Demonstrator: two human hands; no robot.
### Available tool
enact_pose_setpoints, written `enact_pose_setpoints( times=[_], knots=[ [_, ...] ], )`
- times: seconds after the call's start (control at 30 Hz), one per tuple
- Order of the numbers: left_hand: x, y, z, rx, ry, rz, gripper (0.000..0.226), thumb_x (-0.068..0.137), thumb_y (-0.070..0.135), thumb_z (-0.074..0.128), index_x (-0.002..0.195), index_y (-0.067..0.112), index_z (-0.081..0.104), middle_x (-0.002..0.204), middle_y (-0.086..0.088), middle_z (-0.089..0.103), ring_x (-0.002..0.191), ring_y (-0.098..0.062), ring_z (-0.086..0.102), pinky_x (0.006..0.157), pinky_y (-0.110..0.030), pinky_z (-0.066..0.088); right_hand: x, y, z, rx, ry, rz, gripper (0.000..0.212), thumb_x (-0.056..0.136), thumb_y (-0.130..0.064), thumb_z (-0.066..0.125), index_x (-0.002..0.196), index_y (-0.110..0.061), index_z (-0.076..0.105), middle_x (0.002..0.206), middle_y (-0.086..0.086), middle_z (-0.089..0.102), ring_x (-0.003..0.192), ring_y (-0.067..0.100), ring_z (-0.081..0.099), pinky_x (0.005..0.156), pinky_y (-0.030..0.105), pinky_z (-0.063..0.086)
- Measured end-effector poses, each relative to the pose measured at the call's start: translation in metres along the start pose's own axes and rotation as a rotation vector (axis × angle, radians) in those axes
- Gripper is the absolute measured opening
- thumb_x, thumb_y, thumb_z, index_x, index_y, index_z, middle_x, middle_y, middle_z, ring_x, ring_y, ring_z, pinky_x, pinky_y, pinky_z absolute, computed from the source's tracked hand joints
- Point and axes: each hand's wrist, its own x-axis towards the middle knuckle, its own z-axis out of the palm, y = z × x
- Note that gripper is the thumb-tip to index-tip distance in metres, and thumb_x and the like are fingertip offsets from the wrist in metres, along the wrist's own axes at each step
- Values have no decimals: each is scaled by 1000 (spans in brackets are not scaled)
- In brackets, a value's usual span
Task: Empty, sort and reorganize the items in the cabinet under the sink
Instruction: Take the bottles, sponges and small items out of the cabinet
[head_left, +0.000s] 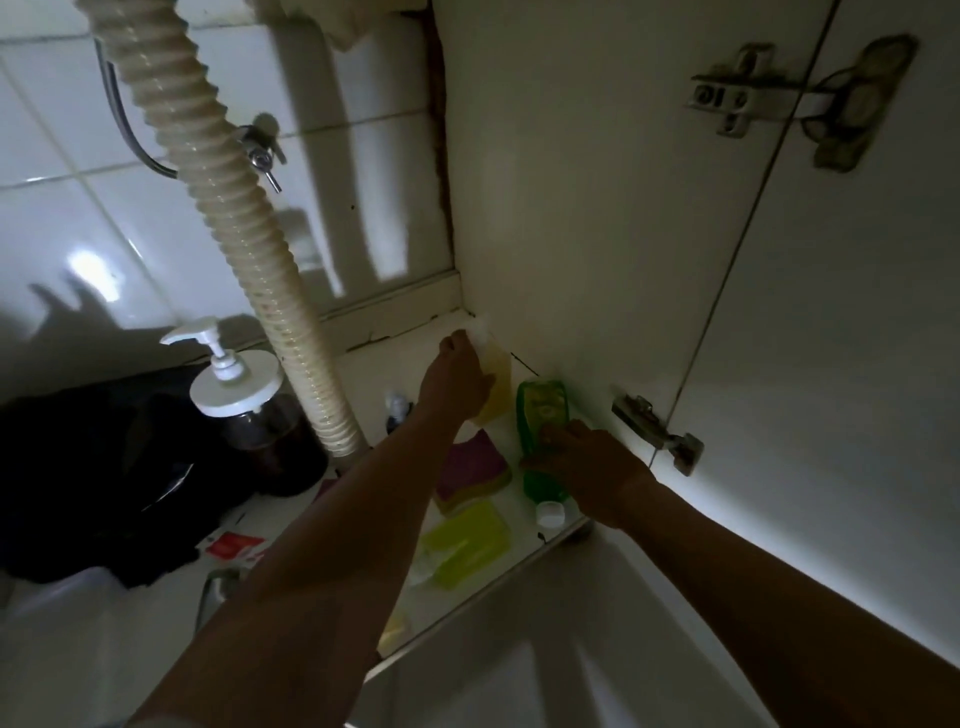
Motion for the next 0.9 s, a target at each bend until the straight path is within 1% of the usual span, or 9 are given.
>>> enact_pose_setpoints(
  times=[0.2, 0.3, 0.4, 0.47, 0.57, 0.63, 0.77, 0.83, 0.9],
  knots=[
    [-5, 5, 1, -20, 0, -29, 75, 92, 25, 66, 147, 2, 20, 142, -22, 38, 120, -39, 53, 88, -41, 47, 4, -1, 11, -25, 23, 29, 73, 92, -13, 64, 152, -36, 30, 159, 8, 21, 138, 36, 34, 107, 47, 42],
    [-8, 7, -5, -27, 0, -50, 74, 91, 23, 68, 146, 4, 21, 138, -21, 39, 119, -41, 52, 90, -42, 47, 2, -3, 6, -108, -2, 18, 71, 96, -19, 60, 154, -37, 23, 164, 10, 10, 148, 37, 18, 119, 56, 22],
    [-17, 14, -4, -35, 30, -18, 69, 90, 20, 68, 144, 6, 26, 137, -20, 37, 116, -42, 53, 90, -43, 48, -10, 0, 1, -128, -66, 60, 81, 96, -17, 59, 156, -39, 10, 165, 9, -9, 152, 37, -2, 120, 63, 7],
    [-26, 19, -3, -53, 78, -1, 69, 91, 20, 67, 144, 7, 26, 140, -19, 35, 115, -43, 53, 90, -43, 49, -20, 5, 6, -79, 52, 69, 84, 94, -16, 63, 156, -38, 11, 166, 11, -6, 151, 39, 6, 116, 64, 19],
    [-37, 26, -10, -55, 110, 41, 71, 91, 24, 68, 145, 6, 26, 138, -20, 37, 115, -41, 53, 88, -41, 48, -31, 10, 11, 116, 499, 59, 82, 72, -10, 85, 141, -21, 42, 145, 22, 48, 116, 45, 59, 85, 61, 54],
    [-47, 34, -19, -45, 122, 82, 74, 89, 25, 70, 145, 6, 26, 137, -20, 39, 114, -40, 54, 87, -42, 48, -40, 9, 6, 321, 708, 74, 58, 77, -7, 81, 128, -7, 53, 123, 21, 60, 96, 39, 64, 78, 50, 57],
    [-75, 50, -30, -44, 102, 47, 75, 88, 28, 71, 145, 8, 27, 135, -19, 40, 115, -39, 52, 83, -38, 43, -66, 6, -17, 916, 603, 248, 36, 97, -18, 59, 127, -10, 42, 116, 11, 58, 105, 27, 59, 84, 37, 52],
    [-92, 59, -27, -72, 80, 59, 73, 87, 31, 72, 142, 10, 31, 132, -18, 43, 113, -37, 52, 80, -33, 38, -88, 10, -19, 1061, 546, 324, 31, 101, -24, 54, 125, -12, 39, 113, 5, 57, 103, 23, 59, 71, 26, 47],
    [-108, 71, -20, -109, 41, 62, 72, 83, 37, 75, 139, 14, 35, 129, -15, 46, 111, -33, 52, 80, -32, 38, -116, 12, -21, 1121, 523, 364, 40, 100, -32, 55, 131, -14, 38, 115, 0, 55, 103, 18, 57, 72, 26, 45]
  ],
)
